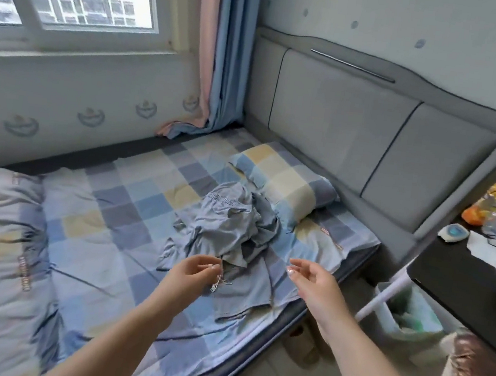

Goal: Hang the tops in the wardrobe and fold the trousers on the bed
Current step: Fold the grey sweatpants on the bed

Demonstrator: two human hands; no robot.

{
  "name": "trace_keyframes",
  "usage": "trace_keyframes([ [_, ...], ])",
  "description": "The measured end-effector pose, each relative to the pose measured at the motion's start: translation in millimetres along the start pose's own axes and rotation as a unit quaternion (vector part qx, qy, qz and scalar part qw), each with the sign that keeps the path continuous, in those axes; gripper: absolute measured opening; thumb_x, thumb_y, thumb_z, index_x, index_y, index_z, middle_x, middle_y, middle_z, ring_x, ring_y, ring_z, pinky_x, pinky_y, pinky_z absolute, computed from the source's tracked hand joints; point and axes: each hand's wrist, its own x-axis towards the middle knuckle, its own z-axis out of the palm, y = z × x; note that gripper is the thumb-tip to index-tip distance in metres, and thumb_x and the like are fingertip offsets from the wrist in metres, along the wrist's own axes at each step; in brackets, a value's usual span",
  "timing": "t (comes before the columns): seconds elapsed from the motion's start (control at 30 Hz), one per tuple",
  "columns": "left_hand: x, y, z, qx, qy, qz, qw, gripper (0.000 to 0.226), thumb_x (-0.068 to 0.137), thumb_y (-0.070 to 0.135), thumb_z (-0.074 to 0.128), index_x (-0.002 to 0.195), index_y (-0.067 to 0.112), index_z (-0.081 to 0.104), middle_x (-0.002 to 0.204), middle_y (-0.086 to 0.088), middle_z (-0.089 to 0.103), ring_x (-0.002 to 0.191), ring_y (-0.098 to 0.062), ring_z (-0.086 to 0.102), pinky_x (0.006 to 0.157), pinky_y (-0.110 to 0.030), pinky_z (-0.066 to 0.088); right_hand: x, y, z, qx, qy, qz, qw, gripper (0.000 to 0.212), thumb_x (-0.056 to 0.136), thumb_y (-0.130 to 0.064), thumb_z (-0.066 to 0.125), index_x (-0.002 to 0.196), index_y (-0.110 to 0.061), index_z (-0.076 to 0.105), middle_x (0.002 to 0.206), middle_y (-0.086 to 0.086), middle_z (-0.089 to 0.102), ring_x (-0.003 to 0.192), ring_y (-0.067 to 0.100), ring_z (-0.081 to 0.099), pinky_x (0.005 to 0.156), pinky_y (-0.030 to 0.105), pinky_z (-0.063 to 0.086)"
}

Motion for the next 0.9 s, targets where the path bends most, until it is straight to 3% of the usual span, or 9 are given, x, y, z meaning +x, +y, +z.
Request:
trace_keyframes([
  [0.27,136.2,10.8,20.0,-0.018,0.047,-0.048,0.998,0.012,0.093,0.023,0.059,0.105,0.022,0.064,0.098,0.002,0.073,0.094,-0.014,0.068,0.089,-0.034,0.050,163.7,12.5,-14.3,-0.059,-0.057,0.026,0.996,0.015,0.092,-0.021,0.061,0.106,-0.025,0.063,0.103,-0.006,0.065,0.095,0.004,0.059,0.075,0.014,0.044],
  [0.37,212.5,16.2,40.1,-0.031,0.069,-0.082,0.994,0.012,0.092,0.023,0.061,0.104,0.023,0.065,0.099,0.002,0.073,0.095,-0.015,0.068,0.093,-0.038,0.049,254.8,19.8,-27.2,-0.088,-0.078,0.036,0.992,0.015,0.092,-0.022,0.061,0.106,-0.024,0.062,0.099,-0.008,0.065,0.096,0.007,0.060,0.080,0.018,0.046],
  [0.53,333.5,13.0,76.9,-0.050,0.107,-0.117,0.986,0.009,0.094,0.024,0.059,0.101,0.023,0.065,0.097,0.003,0.072,0.090,-0.011,0.068,0.081,-0.031,0.050,395.2,44.3,-30.3,-0.115,-0.117,0.046,0.985,0.016,0.091,-0.020,0.062,0.107,-0.020,0.063,0.093,-0.011,0.063,0.093,0.008,0.059,0.082,0.020,0.042],
  [0.63,401.8,3.0,93.4,-0.052,0.118,-0.137,0.982,0.007,0.093,0.023,0.060,0.099,0.025,0.064,0.097,0.004,0.071,0.091,-0.010,0.066,0.077,-0.025,0.049,470.7,71.8,-20.8,-0.126,-0.135,0.055,0.981,0.019,0.091,-0.021,0.062,0.109,-0.019,0.063,0.098,-0.008,0.064,0.096,0.009,0.059,0.085,0.022,0.043],
  [0.8,497.4,-39.9,111.3,0.017,0.150,-0.144,0.978,0.014,0.093,0.024,0.060,0.105,0.024,0.064,0.103,0.010,0.066,0.098,-0.007,0.061,0.091,-0.030,0.048,561.6,141.6,10.0,-0.150,-0.181,0.069,0.969,0.015,0.090,-0.022,0.062,0.105,-0.023,0.062,0.093,-0.011,0.062,0.095,0.010,0.059,0.085,0.023,0.045],
  [0.9,550.6,-82.5,127.9,0.037,0.169,-0.147,0.974,0.024,0.093,0.021,0.059,0.116,0.019,0.061,0.105,0.010,0.063,0.104,-0.008,0.059,0.095,-0.030,0.047,608.1,194.1,33.4,-0.160,-0.208,0.079,0.962,0.023,0.092,-0.023,0.059,0.114,-0.021,0.062,0.106,-0.006,0.064,0.104,0.011,0.059,0.095,0.027,0.045],
])
